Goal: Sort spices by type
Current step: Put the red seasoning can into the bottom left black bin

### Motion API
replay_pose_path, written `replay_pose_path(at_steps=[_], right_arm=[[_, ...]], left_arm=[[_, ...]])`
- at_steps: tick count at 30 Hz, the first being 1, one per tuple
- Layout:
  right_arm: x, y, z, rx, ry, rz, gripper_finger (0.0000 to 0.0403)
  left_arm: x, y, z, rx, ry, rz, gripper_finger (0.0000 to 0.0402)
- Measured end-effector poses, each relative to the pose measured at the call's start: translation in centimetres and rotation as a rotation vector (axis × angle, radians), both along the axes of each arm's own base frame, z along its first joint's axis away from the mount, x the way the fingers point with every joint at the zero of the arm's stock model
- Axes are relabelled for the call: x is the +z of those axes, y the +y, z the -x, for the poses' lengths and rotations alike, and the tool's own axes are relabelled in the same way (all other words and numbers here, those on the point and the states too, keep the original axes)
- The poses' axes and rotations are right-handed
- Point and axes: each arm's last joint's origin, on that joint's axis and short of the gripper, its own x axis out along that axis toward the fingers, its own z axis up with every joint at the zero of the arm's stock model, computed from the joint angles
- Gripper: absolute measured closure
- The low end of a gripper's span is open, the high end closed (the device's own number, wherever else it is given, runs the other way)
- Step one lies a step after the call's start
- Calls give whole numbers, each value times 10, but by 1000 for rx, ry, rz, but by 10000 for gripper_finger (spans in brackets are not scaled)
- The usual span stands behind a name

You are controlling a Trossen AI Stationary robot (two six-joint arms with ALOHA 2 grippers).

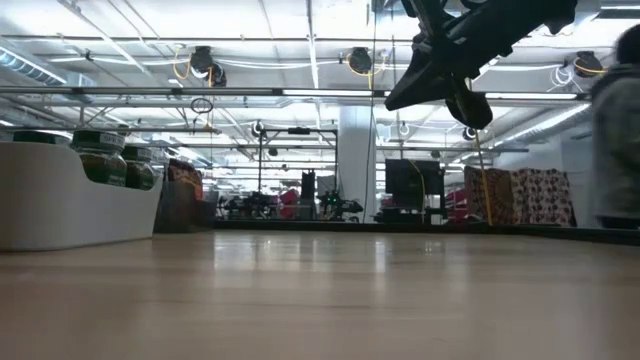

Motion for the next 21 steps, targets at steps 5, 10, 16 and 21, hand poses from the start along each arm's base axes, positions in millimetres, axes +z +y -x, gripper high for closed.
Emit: replay_pose_path(at_steps=[5,10,16,21], right_arm=[[0,0,0,0,2,0,403],[-1,0,1,1,19,4,403],[-2,0,1,4,22,8,403],[-2,0,1,10,25,17,403]], left_arm=[[-13,1,-2,4,15,25,175],[-22,3,0,-4,49,29,175],[-25,4,1,-8,65,31,175],[-25,4,1,-11,65,30,168]])
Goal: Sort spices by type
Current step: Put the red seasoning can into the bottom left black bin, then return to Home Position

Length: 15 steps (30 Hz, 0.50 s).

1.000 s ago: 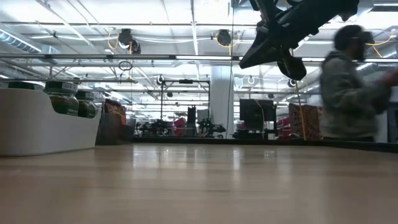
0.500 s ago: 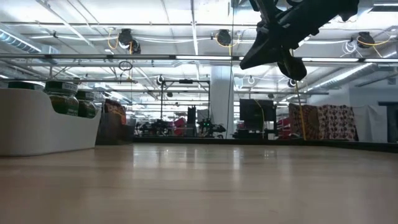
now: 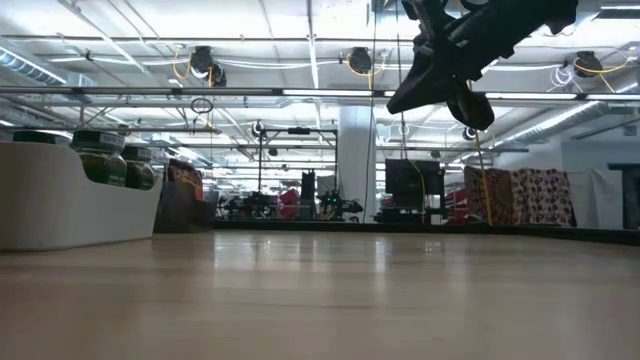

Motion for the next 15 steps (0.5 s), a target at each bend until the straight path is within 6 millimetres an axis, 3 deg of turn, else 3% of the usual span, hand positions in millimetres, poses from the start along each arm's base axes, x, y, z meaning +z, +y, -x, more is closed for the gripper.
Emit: replay_pose_path(at_steps=[15], right_arm=[[0,0,0,11,5,18,403]], left_arm=[[1,1,-1,-6,47,22,125]])
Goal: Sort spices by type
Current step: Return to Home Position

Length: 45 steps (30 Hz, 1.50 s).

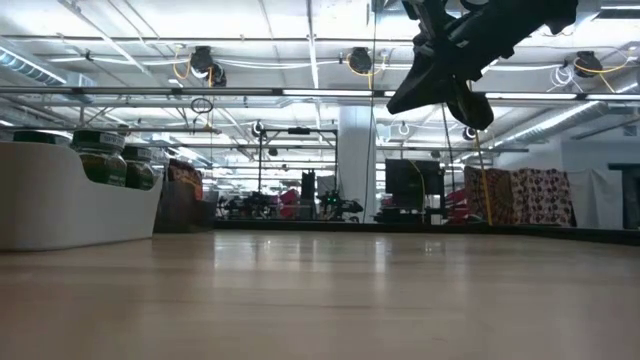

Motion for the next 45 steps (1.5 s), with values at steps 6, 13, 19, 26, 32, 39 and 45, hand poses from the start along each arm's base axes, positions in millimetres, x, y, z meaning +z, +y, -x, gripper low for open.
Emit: replay_pose_path(at_steps=[6,13,19,26,32,39,45], right_arm=[[0,0,0,1,0,1,403],[3,0,-2,5,-31,5,403],[7,1,1,37,-43,-9,403],[21,2,-1,116,-78,-3,403],[54,3,-8,218,-139,91,403],[108,-2,-7,310,-121,222,403],[146,-15,6,350,-93,337,403]], left_arm=[[21,2,-6,-77,22,93,123],[64,36,-14,-59,-66,116,123],[97,88,-23,53,-295,-1,123],[122,137,-56,77,-537,-83,123],[136,174,-93,30,-723,-123,123],[153,231,-120,59,-907,-190,123],[160,277,-123,126,-972,-217,123]])
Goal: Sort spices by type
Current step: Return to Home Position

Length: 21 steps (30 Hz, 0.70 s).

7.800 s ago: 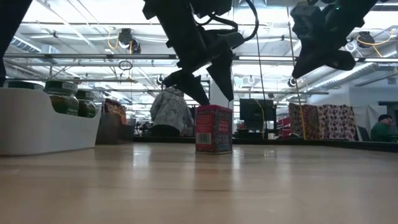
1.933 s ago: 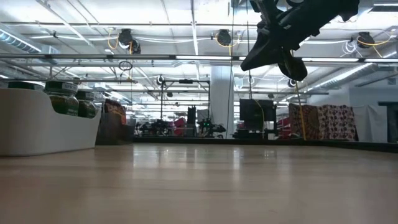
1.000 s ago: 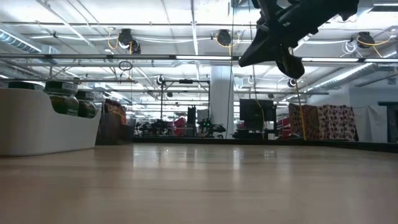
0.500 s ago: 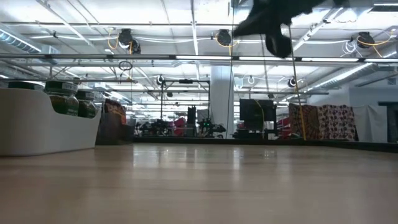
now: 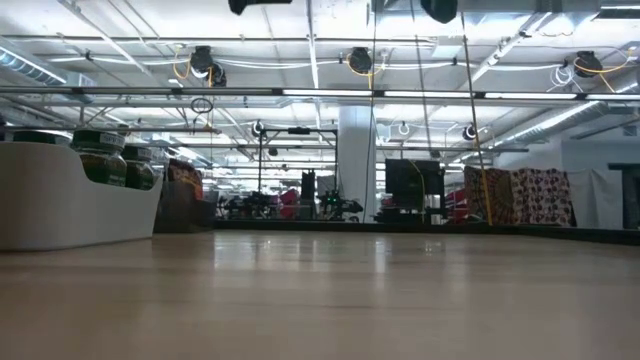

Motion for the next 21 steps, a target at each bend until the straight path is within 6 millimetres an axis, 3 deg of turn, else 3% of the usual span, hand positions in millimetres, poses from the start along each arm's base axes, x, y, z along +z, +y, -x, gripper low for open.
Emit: replay_pose_path(at_steps=[5,10,17,21], right_arm=[[16,-15,29,-43,-6,56,403],[29,-24,63,-81,-33,102,403],[47,-25,101,-99,-129,170,403],[50,-23,116,-104,-164,193,403]], left_arm=[[6,25,13,35,-12,29,123],[17,38,44,104,-21,32,123],[35,36,102,189,-125,45,123],[32,30,133,270,-191,56,123]])
